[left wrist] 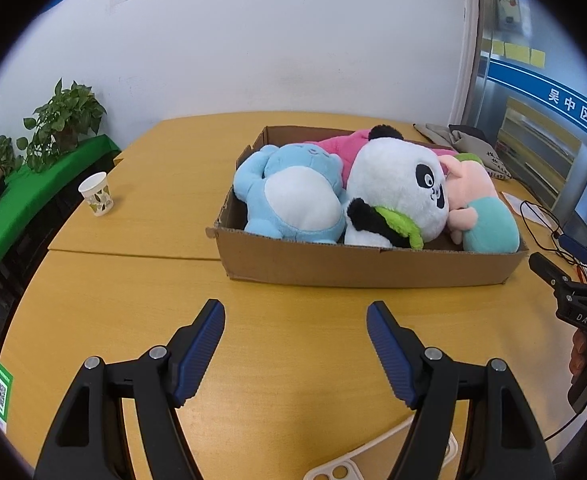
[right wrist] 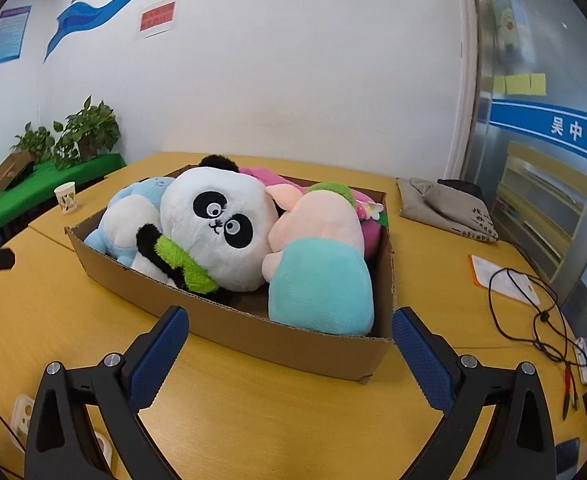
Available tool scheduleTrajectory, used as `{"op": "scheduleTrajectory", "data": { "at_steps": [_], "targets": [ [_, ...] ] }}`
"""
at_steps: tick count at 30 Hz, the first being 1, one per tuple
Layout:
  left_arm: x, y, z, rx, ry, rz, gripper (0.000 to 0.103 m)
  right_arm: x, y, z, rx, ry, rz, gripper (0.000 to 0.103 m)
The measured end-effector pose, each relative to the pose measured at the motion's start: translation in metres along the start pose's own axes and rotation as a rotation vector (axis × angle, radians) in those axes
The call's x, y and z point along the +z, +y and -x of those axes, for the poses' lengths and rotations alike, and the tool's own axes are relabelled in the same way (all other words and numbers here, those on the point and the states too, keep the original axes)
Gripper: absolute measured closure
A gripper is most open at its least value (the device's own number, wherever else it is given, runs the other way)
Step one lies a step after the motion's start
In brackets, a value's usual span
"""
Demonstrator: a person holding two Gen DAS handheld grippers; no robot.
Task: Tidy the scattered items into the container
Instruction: 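Move the right tool to the clear phone case and grasp its rim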
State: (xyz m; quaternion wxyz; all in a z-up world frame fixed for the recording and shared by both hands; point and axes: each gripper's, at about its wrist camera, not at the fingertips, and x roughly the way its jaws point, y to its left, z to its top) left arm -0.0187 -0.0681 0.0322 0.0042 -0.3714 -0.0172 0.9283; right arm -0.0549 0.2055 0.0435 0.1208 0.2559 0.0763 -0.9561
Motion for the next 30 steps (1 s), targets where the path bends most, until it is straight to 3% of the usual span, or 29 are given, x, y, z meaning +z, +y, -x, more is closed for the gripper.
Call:
{"op": "scheduleTrajectory", "data": {
  "at_steps": [15, 19, 22, 27, 30],
  "targets": [
    [-0.034, 0.022, 0.006, -0.019, 0.053, 0.035, 0.030, -0.014, 0.005, 0.018, 0.068, 0.026, -0.011, 0.000],
    [-0.051, 0.038, -0.001, -0.048, 0.124, 0.084, 0.030, -0.030, 0.015, 0.030, 0.077, 0.050, 0.039, 0.000],
    [-0.066, 0.039, -0.008, -0.065, 0.178, 0.082, 0.030, -0.045, 0.014, 0.034, 0.102, 0.093, 0.008, 0.000],
    [-0.092, 0.036, -0.015, -0.103, 0.271, 0.078, 0.030, -0.072, 0.029, 0.030, 0.216, 0.210, -0.001, 0.000],
    [-0.108, 0.038, -0.016, -0.114, 0.326, 0.096, 0.030, -0.077, 0.060, 0.026, 0.284, 0.220, 0.070, 0.000]
  ]
}}
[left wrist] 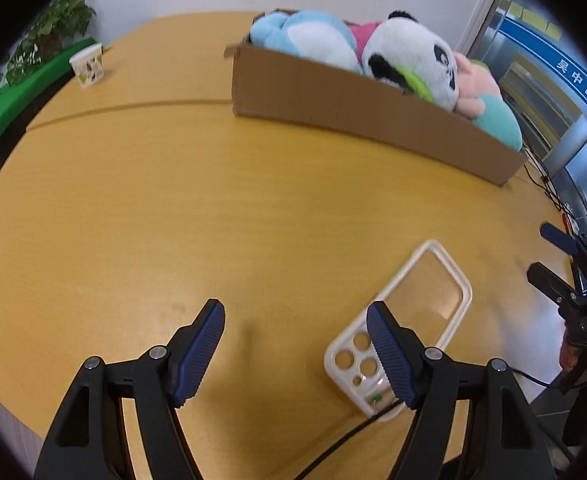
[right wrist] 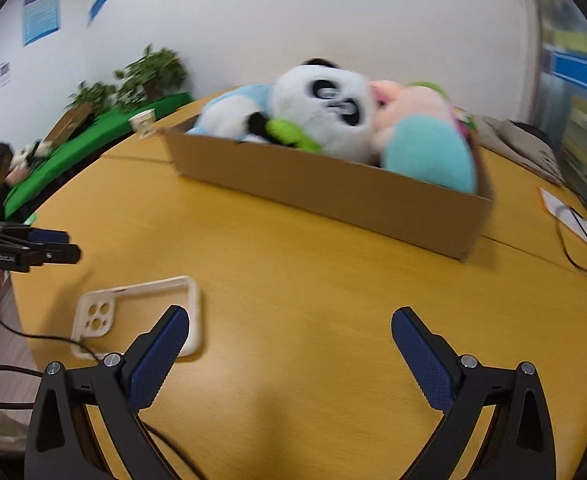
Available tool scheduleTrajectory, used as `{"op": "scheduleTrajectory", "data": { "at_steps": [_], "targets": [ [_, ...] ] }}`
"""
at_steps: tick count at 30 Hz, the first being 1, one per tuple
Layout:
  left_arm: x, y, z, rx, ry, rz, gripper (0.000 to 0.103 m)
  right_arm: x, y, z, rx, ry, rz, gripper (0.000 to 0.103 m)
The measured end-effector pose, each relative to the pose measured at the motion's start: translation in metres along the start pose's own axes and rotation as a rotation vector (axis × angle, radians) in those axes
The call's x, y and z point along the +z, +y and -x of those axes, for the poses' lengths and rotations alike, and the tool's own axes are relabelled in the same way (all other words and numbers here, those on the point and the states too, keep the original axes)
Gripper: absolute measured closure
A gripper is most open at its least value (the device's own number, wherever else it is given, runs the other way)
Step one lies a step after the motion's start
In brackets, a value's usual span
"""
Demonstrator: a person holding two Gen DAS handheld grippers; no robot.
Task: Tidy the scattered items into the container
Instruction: 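Move the right tool to the clear phone case and grasp its rim, then lift the phone case with the right tool and carry it over the box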
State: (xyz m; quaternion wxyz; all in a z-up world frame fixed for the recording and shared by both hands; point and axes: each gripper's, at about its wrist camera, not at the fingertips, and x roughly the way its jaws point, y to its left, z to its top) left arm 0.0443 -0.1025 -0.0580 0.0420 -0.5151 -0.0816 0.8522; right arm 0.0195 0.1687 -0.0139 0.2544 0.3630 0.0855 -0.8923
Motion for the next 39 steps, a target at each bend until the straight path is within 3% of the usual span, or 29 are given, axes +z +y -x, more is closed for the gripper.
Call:
{"op": "scheduleTrajectory", "data": {
  "at_steps": [5, 9, 10, 12, 13, 15, 17, 21, 30, 39],
  "targets": [
    [-0.024, 0.003, 0.003, -0.025, 0.058, 0.048, 0.030, 0.010, 0.047, -0.034, 0.115, 0.030, 0.126, 0.000],
    [-0.038, -0.002, 0.001, -0.062, 0.098, 0.067, 0.032, 0.012, 0.063, -0.069, 0.118, 0.116, 0.192, 0.005],
    [-0.041, -0.005, -0.003, -0.068, 0.111, 0.069, 0.034, 0.012, 0.062, -0.076, 0.121, 0.135, 0.190, 0.012],
    [-0.042, -0.009, -0.011, -0.079, 0.134, 0.080, 0.054, 0.008, 0.063, -0.091, 0.115, 0.195, 0.187, 0.036],
    [-0.041, -0.011, -0.011, -0.073, 0.123, 0.076, 0.054, 0.007, 0.061, -0.094, 0.124, 0.193, 0.174, 0.041],
    [-0.038, -0.016, -0.014, -0.066, 0.126, 0.063, 0.069, 0.007, 0.060, -0.092, 0.119, 0.197, 0.164, 0.051],
    [-0.035, -0.018, -0.017, -0.054, 0.131, 0.059, 0.078, 0.005, 0.059, -0.088, 0.127, 0.201, 0.162, 0.070],
    [-0.028, -0.019, -0.021, -0.020, 0.129, 0.056, 0.086, -0.002, 0.064, -0.077, 0.148, 0.197, 0.157, 0.089],
    [-0.002, -0.030, -0.014, -0.004, 0.069, -0.003, 0.092, -0.007, 0.054, -0.059, 0.115, 0.186, 0.080, 0.096],
    [0.102, -0.073, 0.039, -0.051, -0.170, -0.164, 0.093, 0.064, 0.023, -0.007, -0.020, -0.010, 0.065, 0.096]
  ]
}}
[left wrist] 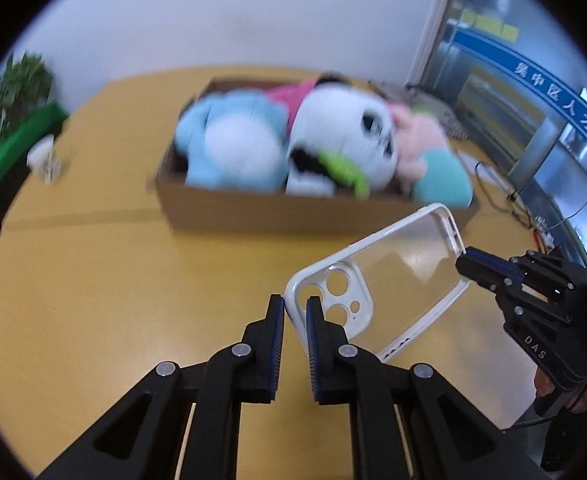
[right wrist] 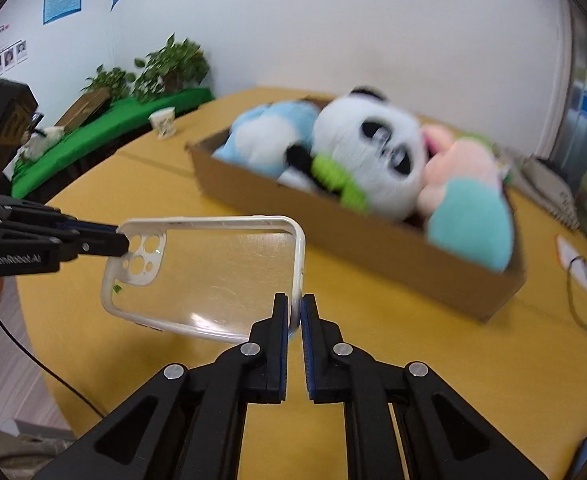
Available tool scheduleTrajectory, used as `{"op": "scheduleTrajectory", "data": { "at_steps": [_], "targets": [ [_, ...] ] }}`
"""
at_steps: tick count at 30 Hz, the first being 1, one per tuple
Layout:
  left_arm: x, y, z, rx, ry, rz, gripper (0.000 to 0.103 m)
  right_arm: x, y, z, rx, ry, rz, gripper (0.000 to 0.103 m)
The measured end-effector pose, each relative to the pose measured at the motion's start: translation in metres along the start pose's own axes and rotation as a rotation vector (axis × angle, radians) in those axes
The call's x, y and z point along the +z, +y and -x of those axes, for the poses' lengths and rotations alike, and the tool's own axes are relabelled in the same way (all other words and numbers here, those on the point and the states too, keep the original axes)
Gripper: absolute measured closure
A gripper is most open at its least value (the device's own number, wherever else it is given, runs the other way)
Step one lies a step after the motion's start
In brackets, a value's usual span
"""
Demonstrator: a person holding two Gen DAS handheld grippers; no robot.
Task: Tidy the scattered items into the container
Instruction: 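Lift the phone case with the right tool and carry it over the box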
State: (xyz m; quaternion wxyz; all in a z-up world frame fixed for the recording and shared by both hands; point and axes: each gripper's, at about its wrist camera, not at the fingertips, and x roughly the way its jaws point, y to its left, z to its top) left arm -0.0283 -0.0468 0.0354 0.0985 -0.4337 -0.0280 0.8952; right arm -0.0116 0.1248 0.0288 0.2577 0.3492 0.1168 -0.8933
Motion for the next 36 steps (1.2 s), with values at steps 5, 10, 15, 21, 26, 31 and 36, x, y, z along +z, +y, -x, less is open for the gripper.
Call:
{"op": "scheduleTrajectory", "data": {
  "at_steps": [5, 10, 15, 21, 26, 31, 36],
  "targets": [
    [0.088, -0.014, 0.021, 0.000, -0.130, -0.081, 0.094, 0.062, -0.032, 0.019, -0.062, -0.100, -0.024, 0.095],
    [0.171, -0.021, 0.025, -0.012, -0.203, -0.129, 0.095, 0.130, -0.071, 0.034, -0.093, -0.193, -0.093, 0.095],
    [0.240, -0.023, -0.002, -0.008, -0.236, -0.151, 0.095, 0.192, -0.104, 0.023, -0.154, -0.234, -0.114, 0.095],
    [0.286, -0.017, -0.094, 0.003, -0.154, -0.165, 0.095, 0.225, -0.145, -0.036, -0.188, -0.201, -0.174, 0.095],
    [0.287, -0.011, -0.182, -0.008, -0.026, -0.141, 0.096, 0.214, -0.179, -0.115, -0.220, -0.048, -0.259, 0.096],
    [0.277, -0.002, -0.234, -0.035, 0.082, -0.102, 0.097, 0.190, -0.194, -0.172, -0.202, 0.107, -0.306, 0.096],
    [0.275, 0.011, -0.223, -0.105, 0.063, -0.030, 0.093, 0.185, -0.192, -0.172, -0.227, 0.121, -0.283, 0.095]
  ]
}}
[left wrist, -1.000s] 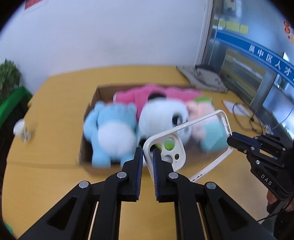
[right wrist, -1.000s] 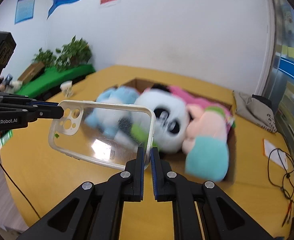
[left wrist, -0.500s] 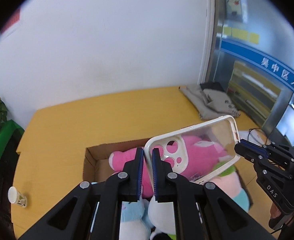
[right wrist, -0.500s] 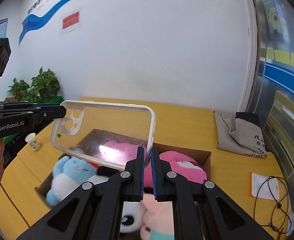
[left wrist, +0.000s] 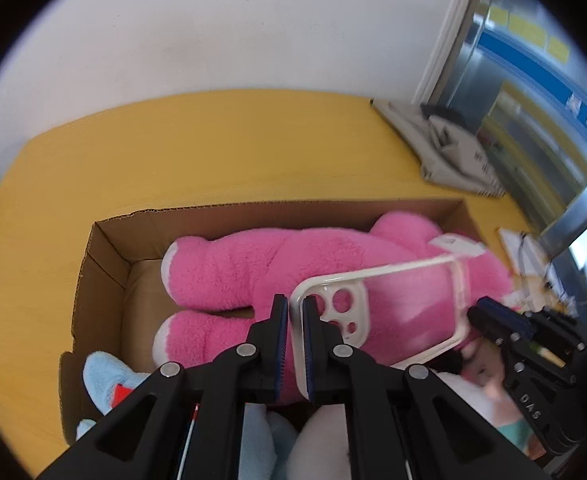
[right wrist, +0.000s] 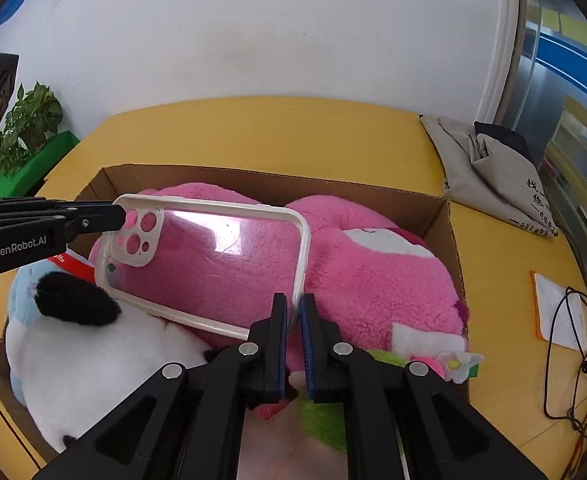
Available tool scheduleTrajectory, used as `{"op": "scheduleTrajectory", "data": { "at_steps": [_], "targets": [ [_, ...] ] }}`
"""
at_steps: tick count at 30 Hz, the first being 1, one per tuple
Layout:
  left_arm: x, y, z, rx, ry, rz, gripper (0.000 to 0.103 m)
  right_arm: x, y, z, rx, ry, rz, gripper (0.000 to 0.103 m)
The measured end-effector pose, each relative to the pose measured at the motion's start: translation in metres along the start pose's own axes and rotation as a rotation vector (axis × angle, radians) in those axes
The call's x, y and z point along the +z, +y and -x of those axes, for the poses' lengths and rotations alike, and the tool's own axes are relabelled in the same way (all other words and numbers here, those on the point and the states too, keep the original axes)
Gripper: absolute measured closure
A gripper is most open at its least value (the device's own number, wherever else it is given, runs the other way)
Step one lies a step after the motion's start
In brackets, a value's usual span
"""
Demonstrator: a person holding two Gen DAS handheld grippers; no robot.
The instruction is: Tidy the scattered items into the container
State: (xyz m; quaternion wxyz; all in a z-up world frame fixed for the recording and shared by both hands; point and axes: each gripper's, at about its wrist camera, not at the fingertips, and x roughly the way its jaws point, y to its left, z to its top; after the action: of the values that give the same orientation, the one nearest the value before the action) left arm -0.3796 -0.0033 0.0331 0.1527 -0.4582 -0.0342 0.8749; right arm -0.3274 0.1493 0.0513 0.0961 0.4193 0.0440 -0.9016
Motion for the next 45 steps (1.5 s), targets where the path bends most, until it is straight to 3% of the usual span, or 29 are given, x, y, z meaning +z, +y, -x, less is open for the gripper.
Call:
{"op": "scheduleTrajectory", "data": {
  "at_steps": [1, 2, 3, 4, 5, 6, 8, 10, 14, 18, 21, 23, 31, 35, 38, 45],
  "targets": [
    [0.000, 0.004, 0.009, -0.017, -0.018, 0.017, 0.091, 0.000, -0.004, 0.005, -0.003, -0.011, -0.017, 0.087],
    [-0.002, 0.007, 0.021, -0.018, -0.044, 0.026, 0.085, -0.001, -0.007, 0.012, -0.008, -0.026, -0.032, 0.059],
    [-0.004, 0.009, 0.032, -0.002, -0.072, 0.026, 0.076, -0.003, -0.011, 0.022, -0.006, -0.050, -0.047, 0.040],
    [-0.009, 0.012, 0.047, 0.023, -0.106, 0.020, 0.068, -0.007, -0.016, 0.036, 0.002, -0.093, -0.061, 0.012],
    [-0.019, 0.015, 0.064, 0.047, -0.143, 0.012, 0.048, -0.013, -0.020, 0.052, 0.007, -0.138, -0.071, 0.004],
    [-0.029, 0.019, 0.077, 0.062, -0.173, 0.008, 0.031, -0.023, -0.026, 0.073, 0.014, -0.185, -0.078, 0.003],
    [-0.062, 0.031, 0.099, 0.100, -0.200, 0.004, 0.028, -0.042, -0.034, 0.101, 0.045, -0.236, -0.078, 0.000],
    [-0.092, 0.044, 0.105, 0.134, -0.170, -0.001, 0.028, -0.068, -0.044, 0.122, 0.073, -0.260, -0.074, 0.000],
    [-0.153, 0.071, 0.096, 0.181, -0.069, 0.027, 0.028, -0.117, -0.051, 0.112, 0.032, -0.143, -0.074, 0.000],
    [-0.185, 0.085, 0.081, 0.162, 0.004, 0.090, 0.029, -0.145, -0.043, 0.083, 0.023, -0.054, -0.060, 0.000],
    [-0.196, 0.076, 0.081, 0.202, -0.009, 0.047, 0.031, -0.158, -0.035, 0.064, 0.014, 0.005, -0.052, 0.000],
    [-0.200, 0.070, 0.081, 0.234, -0.001, 0.032, 0.031, -0.163, -0.030, 0.068, -0.020, -0.037, -0.040, 0.000],
    [-0.216, 0.058, 0.089, 0.295, -0.017, 0.013, 0.030, -0.173, -0.034, 0.073, -0.018, -0.041, -0.024, 0.000],
    [-0.217, 0.061, 0.103, 0.247, -0.044, 0.075, 0.030, -0.171, -0.035, 0.078, -0.033, -0.047, -0.011, 0.000],
    [-0.223, 0.055, 0.125, 0.191, -0.099, 0.107, 0.030, -0.173, -0.034, 0.098, -0.053, -0.117, 0.000, 0.000],
    [-0.251, 0.003, 0.167, 0.149, -0.213, 0.056, 0.027, -0.202, -0.023, 0.139, 0.025, -0.204, -0.025, 0.000]
  ]
}}
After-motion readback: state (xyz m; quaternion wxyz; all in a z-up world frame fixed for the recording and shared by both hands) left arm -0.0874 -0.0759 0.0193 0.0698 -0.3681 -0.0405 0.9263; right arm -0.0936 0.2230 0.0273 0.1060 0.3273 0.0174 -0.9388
